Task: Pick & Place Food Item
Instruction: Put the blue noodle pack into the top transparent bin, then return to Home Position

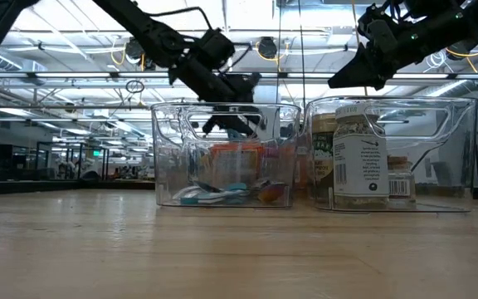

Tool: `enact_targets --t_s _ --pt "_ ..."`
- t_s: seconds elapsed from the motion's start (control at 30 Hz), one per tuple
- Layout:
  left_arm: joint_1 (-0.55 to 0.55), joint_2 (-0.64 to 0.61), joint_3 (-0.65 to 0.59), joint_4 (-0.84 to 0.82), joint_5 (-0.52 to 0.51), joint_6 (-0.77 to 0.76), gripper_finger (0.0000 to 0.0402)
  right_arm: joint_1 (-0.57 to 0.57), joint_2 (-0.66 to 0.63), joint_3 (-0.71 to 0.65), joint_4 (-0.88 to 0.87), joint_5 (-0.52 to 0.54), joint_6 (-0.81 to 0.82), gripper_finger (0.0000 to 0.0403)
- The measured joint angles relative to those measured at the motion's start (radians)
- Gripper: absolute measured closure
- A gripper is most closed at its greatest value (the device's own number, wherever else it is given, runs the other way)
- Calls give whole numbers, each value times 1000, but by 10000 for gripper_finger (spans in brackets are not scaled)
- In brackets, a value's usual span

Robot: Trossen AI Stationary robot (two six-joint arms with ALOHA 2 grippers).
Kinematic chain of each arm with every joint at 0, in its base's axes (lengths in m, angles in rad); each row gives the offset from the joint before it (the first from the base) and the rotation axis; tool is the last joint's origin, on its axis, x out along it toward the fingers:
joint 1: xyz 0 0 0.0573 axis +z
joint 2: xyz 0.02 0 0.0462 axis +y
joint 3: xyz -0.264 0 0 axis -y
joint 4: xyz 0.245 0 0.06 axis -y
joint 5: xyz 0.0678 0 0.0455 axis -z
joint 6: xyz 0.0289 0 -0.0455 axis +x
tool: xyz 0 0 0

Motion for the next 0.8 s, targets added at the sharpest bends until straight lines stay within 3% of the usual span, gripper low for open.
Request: enact_targets --t_s 0.27,0.43,0.53,0.63,0.8 --pt "60 -218 -1 -129 213 30 182 0 0 0 -11 -1 0 353" --pt "42 -423 -1 -347 166 234 172 0 0 0 -17 -1 0 353" --pt "-5 -533 -10 -444 51 311 172 0 0 0 -20 0 0 353" --pt "-69 -643 -82 -419 -1 406 172 0 0 0 -25 -1 0 353" --pt "-135 -852 -341 -191 77 454 172 0 0 0 -31 -2 1 353"
